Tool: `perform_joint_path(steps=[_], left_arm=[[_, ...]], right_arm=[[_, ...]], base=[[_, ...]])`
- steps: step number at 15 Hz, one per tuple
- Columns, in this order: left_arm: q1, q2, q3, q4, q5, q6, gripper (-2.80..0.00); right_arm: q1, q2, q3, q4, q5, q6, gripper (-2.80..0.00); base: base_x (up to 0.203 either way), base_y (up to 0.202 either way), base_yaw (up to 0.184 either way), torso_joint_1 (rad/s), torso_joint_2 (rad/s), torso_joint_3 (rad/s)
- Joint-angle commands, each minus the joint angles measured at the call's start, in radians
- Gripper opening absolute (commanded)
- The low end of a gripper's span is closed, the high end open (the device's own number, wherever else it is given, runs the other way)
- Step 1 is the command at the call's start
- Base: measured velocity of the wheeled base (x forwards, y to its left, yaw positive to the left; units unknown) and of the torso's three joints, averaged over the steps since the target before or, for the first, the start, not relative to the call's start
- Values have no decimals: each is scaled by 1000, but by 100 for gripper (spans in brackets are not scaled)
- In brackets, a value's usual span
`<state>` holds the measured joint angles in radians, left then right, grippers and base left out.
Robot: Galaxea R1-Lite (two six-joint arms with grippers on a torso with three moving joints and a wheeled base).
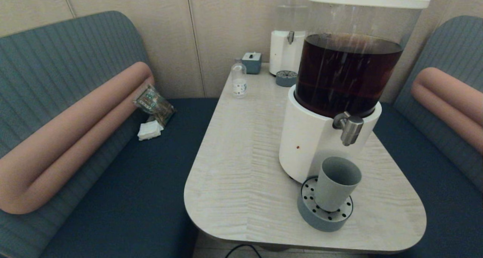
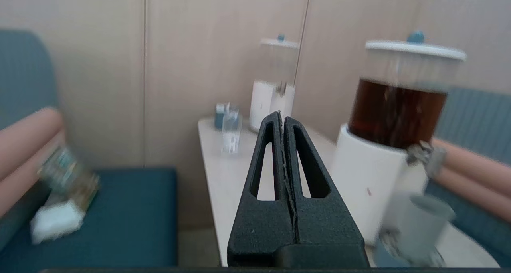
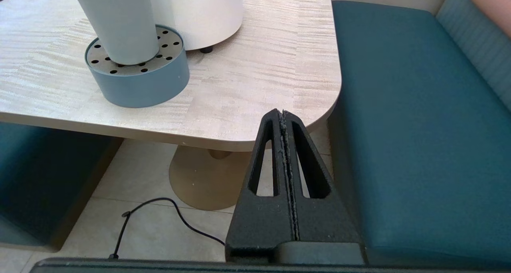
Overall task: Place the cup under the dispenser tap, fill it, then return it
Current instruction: Turn on the faucet
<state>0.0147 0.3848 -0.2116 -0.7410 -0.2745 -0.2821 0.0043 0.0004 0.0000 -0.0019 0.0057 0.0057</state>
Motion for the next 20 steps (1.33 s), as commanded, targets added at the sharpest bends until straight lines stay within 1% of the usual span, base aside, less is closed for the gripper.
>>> perform_joint_path(steps=[1,2,3,6,8,9,10,11,12,17,20], left_arm=[[0,-230,-81,415,0,20,-280],[-1,-281,-90,467,5,53,-280],[-2,-322,-61,492,18,90,-280],[-2,-378,124,511,105,211,-280],[-2,-383,212,550,145,257,-280],[-2,-383,213,610,188,268,-280],[-2,-384,212,640,251,273,-280],[-2,-385,213,706,277,274,-280],[-2,-385,207,762,288,270,-280],[-4,-385,210,744,282,259,-280],[-4,-385,211,743,290,253,-280]], right_arm=[[0,0,1,0,0,0,-280],[0,0,2,0,0,0,-280],[0,0,0,0,0,0,-280],[0,0,0,-1,0,0,-280],[0,0,0,0,0,0,-280],[0,0,1,0,0,0,-280],[0,0,1,-1,0,0,-280],[0,0,0,0,0,0,-280],[0,0,1,0,0,0,-280],[0,0,0,0,0,0,-280],[0,-2,2,1,2,-3,-280]], base=[[0,0,0,0,0,0],[0,0,0,0,0,0],[0,0,0,0,0,0],[0,0,0,0,0,0],[0,0,0,0,0,0],[0,0,0,0,0,0],[0,0,0,0,0,0],[0,0,0,0,0,0],[0,0,0,0,0,0],[0,0,0,0,0,0],[0,0,0,0,0,0]])
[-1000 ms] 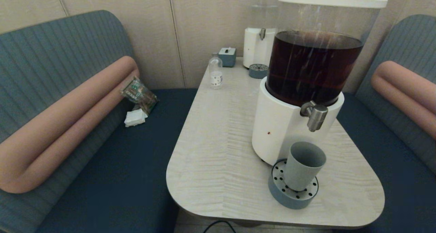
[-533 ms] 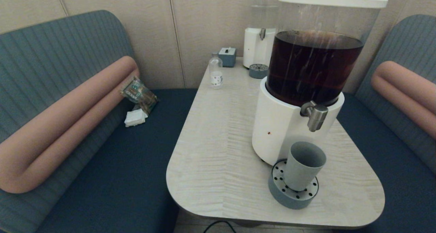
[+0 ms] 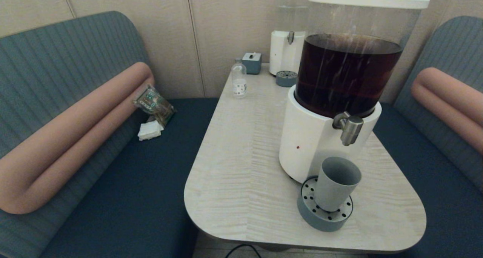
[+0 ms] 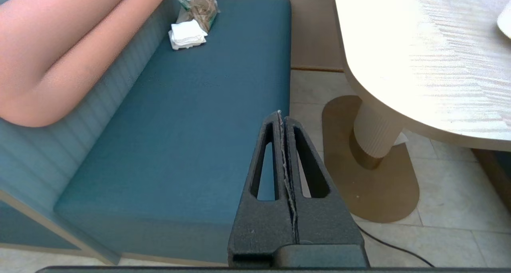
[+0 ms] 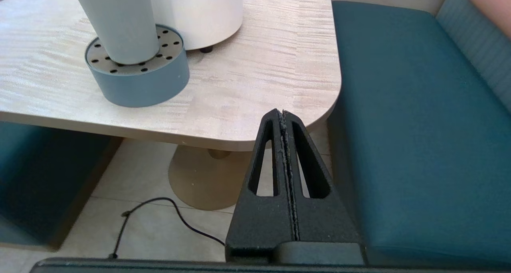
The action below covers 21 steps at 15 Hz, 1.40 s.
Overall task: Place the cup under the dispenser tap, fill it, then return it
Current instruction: Turn on the faucet
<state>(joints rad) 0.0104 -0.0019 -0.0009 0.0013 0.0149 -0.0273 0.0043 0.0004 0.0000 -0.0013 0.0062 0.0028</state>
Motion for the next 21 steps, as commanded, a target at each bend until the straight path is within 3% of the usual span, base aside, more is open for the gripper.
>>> perform_joint_path(steps=[1,10,13,15,21], left_arm=[[0,2,2,-5,0,-2,-280],[0,2,2,-7,2,-2,-280],[0,2,2,-7,2,-2,-280],[0,2,2,-7,2,-2,-280],[0,2,2,-7,2,-2,-280]], right_arm=[[0,0,2,2,0,-9,-280],[0,-2,-33,-30,-2,-3,-280],[0,3,-182,12,6,-2,-280],[0,48,-355,89,17,4,-280],[2,572,-800,174,57,122,-280]], base=[[0,0,0,0,0,0],[0,0,0,0,0,0],[0,0,0,0,0,0],[0,0,0,0,0,0],[0,0,0,0,0,0]])
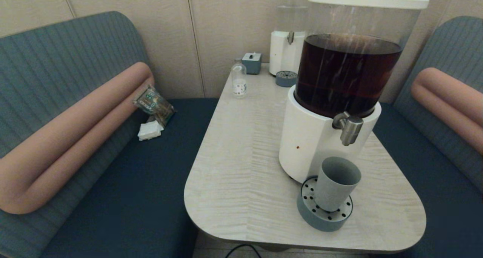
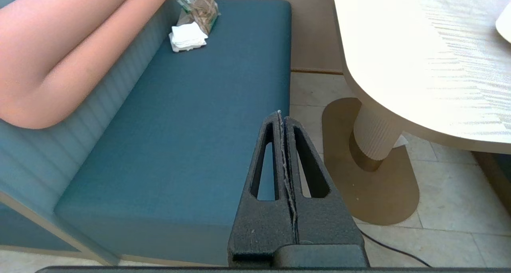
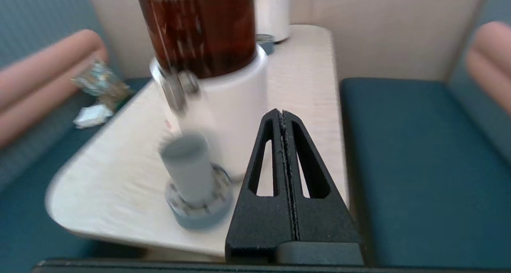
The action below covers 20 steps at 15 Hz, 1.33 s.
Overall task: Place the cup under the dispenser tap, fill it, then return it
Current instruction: Turn on the faucet
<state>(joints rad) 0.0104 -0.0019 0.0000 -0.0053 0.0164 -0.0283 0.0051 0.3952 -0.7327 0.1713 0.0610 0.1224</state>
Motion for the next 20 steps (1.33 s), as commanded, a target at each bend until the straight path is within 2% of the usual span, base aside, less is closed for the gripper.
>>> perform_joint_path(steps=[1,3,5,7,8,10,14,16,18,19,20], left_arm=[[0,2,2,-1,0,-1,-280],[0,2,2,-1,0,-1,-280],[0,2,2,-1,0,-1,-280],[1,2,2,-1,0,-1,-280],[0,2,2,-1,0,-1,-280],[1,2,2,-1,0,-1,-280],[0,2,2,-1,0,-1,-280],[0,2,2,-1,0,-1,-280],[0,2,2,-1,0,-1,-280],[2,2,2,-1,0,-1,-280],[0,2,2,-1,0,-1,-280]], right_arm=[[2,277,-155,13,20,12,-280],[11,447,-383,115,58,25,-280],[36,590,-610,332,98,38,-280],[54,723,-781,520,152,76,-280],[60,770,-824,590,189,93,-280],[57,830,-850,661,314,111,-280],[-2,879,-809,658,544,112,-280],[-6,911,-792,615,552,89,-280],[-7,919,-722,499,544,2,-280],[-6,924,-686,436,515,-40,-280],[2,933,-654,375,443,-70,-280]], base=[[0,0,0,0,0,0],[0,0,0,0,0,0],[0,0,0,0,0,0],[0,0,0,0,0,0],[0,0,0,0,0,0],[0,0,0,0,0,0],[0,0,0,0,0,0],[0,0,0,0,0,0],[0,0,0,0,0,0],[0,0,0,0,0,0],[0,0,0,0,0,0]])
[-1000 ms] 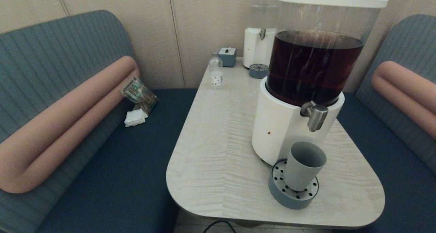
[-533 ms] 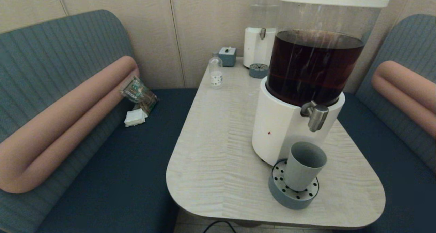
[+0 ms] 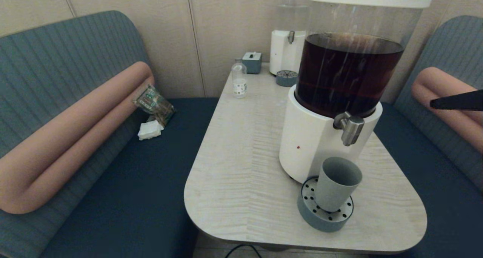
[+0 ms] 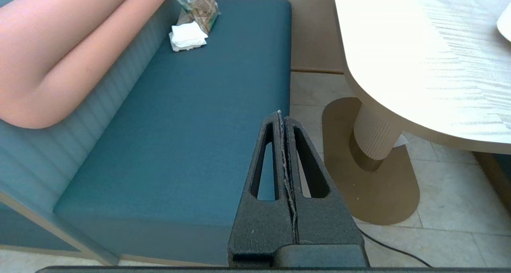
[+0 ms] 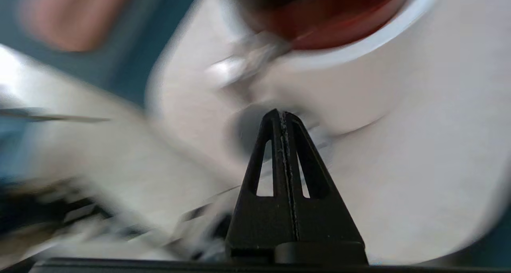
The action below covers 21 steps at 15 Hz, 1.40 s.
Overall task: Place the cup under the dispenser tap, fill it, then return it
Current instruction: Turn on the faucet
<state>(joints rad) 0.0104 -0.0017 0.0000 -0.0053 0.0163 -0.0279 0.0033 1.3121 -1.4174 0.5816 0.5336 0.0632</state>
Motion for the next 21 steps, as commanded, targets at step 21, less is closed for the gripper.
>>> perform_joint_path(steps=[21], left_arm=[[0,2,2,-1,1,-1,-280]], right_arm=[[177,185,-11,-75,-176,40,-280]], base=[[0,0,0,0,0,0]])
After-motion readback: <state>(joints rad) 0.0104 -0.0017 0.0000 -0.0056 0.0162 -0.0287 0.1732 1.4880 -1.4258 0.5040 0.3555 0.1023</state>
